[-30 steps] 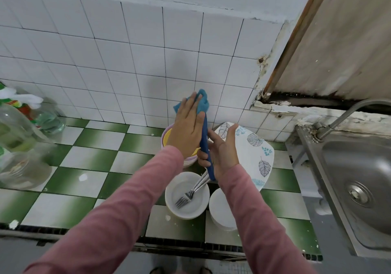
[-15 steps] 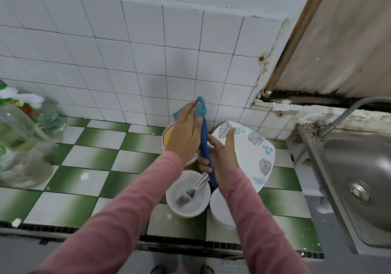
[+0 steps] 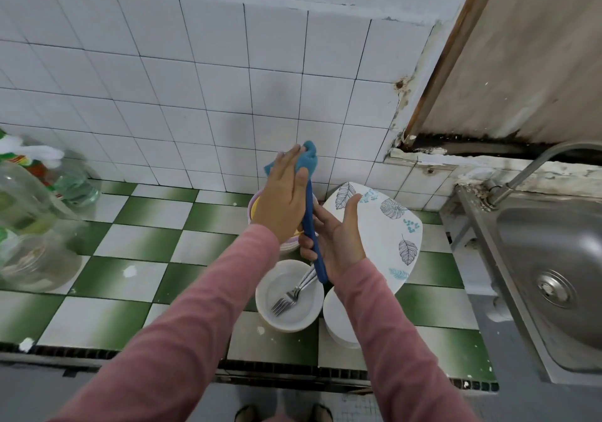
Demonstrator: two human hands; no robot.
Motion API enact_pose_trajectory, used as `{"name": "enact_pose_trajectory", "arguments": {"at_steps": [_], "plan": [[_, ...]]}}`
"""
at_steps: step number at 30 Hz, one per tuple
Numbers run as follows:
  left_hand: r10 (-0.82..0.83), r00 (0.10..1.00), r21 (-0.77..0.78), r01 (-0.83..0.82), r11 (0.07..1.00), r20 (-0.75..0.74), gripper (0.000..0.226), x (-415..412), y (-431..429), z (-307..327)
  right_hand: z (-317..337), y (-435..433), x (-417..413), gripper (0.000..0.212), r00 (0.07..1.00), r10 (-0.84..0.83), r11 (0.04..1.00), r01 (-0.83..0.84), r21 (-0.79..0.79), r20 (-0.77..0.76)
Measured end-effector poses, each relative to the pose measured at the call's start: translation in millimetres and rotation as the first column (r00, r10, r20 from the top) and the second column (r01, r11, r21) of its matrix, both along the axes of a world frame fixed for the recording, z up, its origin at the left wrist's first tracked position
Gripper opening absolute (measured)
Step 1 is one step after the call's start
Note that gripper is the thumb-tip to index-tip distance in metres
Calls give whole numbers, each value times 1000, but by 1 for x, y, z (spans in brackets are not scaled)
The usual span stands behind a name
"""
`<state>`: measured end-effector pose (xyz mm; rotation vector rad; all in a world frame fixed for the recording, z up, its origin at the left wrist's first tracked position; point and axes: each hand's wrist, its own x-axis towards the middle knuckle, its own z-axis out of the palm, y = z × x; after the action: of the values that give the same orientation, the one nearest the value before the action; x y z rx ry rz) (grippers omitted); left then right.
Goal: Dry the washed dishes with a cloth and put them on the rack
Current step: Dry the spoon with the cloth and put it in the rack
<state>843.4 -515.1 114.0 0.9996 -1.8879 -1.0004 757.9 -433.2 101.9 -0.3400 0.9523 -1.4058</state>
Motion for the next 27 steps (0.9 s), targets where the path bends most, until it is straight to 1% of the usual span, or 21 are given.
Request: {"name": "enact_pose_trajectory", "arguments": {"at_steps": [1, 2, 5, 8, 9, 11, 14, 15, 18, 23, 27], "plan": [[4, 1000, 10, -4, 1000, -8, 47, 1, -4, 1, -1, 0, -1, 100, 1000, 10, 1000, -10, -4, -7], [2, 1000, -11, -2, 1000, 4, 48, 3, -5, 0, 0, 0, -1, 100, 1000, 16, 1000, -16, -7, -4], [-48, 997, -120, 54, 991, 60, 49, 6, 10, -6, 4, -5, -3, 100, 1000, -4, 1000, 4, -8, 31], [-117, 983, -248, 150, 957, 139, 49, 2, 30, -19, 9, -10, -5, 91, 994, -51, 999, 53, -12, 101], [-125, 981, -256, 160, 953, 146, 50, 0, 34, -23, 11, -10, -6, 88, 990, -59, 998, 61, -13, 132], [-117, 984, -234, 146, 961, 136, 51, -3, 33, -23, 11, -9, -7, 85, 988, -70, 998, 70, 2, 135], [-55, 987, -265, 94, 960, 150, 50, -5, 26, -10, 8, -10, -8, 89, 999, -38, 999, 37, 21, 37], [-33, 988, -267, 73, 961, 151, 50, -5, 21, -6, 6, -10, -8, 90, 999, -13, 1000, 13, 13, 31], [18, 991, -224, 12, 975, 129, 53, -5, 5, 3, 1, -8, -13, 92, 997, 47, 999, -48, 23, 55], [14, 1000, -63, -13, 998, 23, 51, -3, -15, 0, -4, -2, -14, 89, 991, 102, 995, -102, -7, 90], [35, 999, -75, -35, 997, -2, 46, -7, -9, -5, -2, -5, -11, 88, 989, 67, 998, -66, -15, 130]]}}
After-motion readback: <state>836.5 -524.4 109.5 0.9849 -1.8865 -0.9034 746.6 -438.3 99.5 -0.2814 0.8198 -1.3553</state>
